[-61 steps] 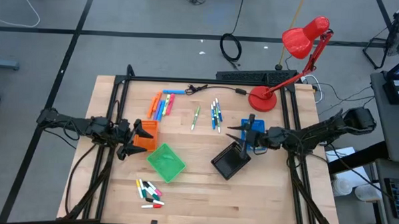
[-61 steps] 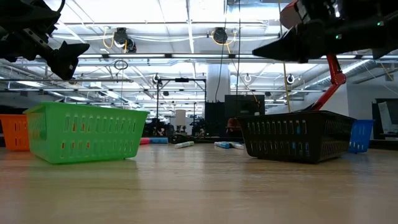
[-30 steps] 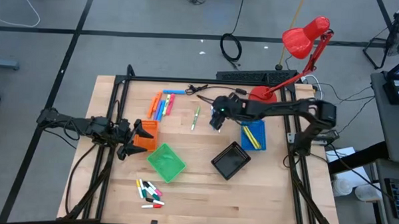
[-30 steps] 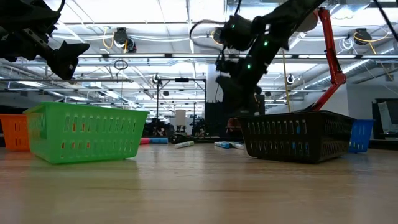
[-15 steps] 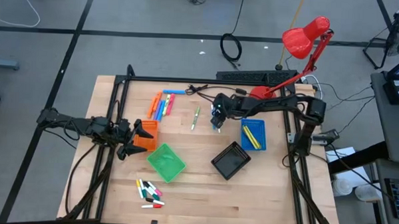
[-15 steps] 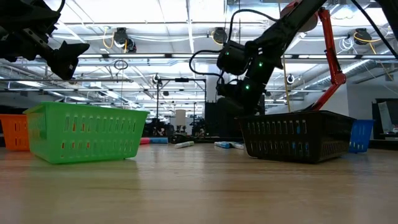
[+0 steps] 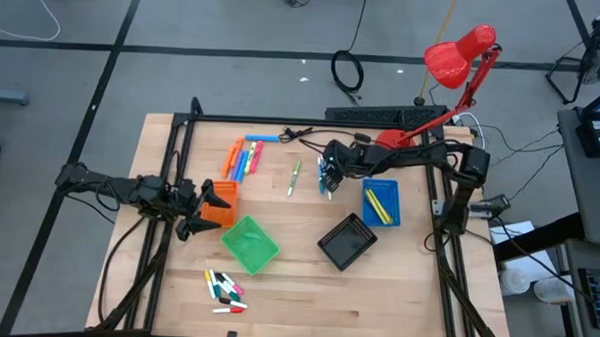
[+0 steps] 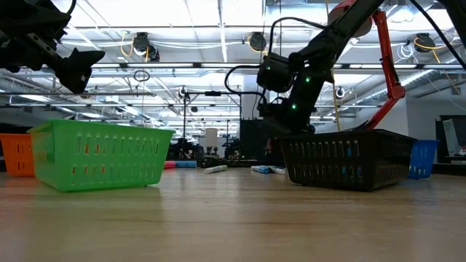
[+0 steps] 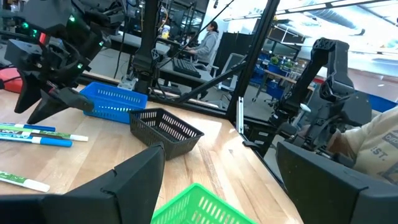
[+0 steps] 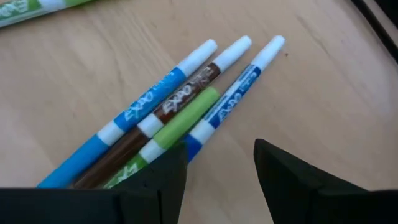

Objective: Pick & Place Markers
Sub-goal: Put the blue marker pen into the black basket

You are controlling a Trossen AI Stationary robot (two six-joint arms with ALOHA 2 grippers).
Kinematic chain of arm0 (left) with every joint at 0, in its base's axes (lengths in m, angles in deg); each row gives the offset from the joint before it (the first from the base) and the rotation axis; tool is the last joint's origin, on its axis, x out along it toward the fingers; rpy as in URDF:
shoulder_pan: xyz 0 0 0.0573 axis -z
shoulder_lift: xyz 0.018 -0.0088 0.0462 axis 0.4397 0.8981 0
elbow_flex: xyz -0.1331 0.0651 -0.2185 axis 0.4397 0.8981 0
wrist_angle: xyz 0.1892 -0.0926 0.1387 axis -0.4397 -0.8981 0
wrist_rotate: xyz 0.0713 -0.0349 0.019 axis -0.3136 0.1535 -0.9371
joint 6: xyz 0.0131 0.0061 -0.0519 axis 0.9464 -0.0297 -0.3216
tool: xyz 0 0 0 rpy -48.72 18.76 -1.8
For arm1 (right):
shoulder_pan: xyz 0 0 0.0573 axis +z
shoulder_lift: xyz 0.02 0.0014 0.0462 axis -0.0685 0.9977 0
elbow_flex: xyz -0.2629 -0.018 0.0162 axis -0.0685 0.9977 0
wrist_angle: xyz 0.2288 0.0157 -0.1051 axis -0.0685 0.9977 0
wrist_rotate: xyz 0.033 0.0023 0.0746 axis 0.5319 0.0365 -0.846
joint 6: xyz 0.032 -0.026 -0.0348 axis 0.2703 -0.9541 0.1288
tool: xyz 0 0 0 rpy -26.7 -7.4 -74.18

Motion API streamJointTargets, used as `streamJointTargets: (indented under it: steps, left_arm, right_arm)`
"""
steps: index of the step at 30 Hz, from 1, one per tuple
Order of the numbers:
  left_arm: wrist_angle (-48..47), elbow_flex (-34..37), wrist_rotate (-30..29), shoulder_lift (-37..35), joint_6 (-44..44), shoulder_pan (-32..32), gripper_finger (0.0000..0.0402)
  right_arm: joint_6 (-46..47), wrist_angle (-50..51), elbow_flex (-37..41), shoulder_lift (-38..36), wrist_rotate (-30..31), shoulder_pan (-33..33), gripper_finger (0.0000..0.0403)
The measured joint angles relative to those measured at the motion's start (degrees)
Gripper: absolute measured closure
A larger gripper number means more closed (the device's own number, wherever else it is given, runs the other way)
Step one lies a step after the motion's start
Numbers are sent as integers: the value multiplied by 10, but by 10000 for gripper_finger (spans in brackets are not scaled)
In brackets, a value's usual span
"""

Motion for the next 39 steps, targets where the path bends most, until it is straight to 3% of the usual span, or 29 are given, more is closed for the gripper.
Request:
streamJointTargets:
  steps: [22, 28, 39]
  left_arm:
    - [0, 0, 0, 0, 0, 0, 92]
    - [0, 0, 0, 0, 0, 0, 92]
    - [0, 0, 0, 0, 0, 0, 91]
  right_arm:
    - [-11, 6, 0, 19, -1, 7, 238]
    - [-15, 19, 0, 19, -31, 2, 284]
    - [-32, 20, 5, 18, -30, 2, 386]
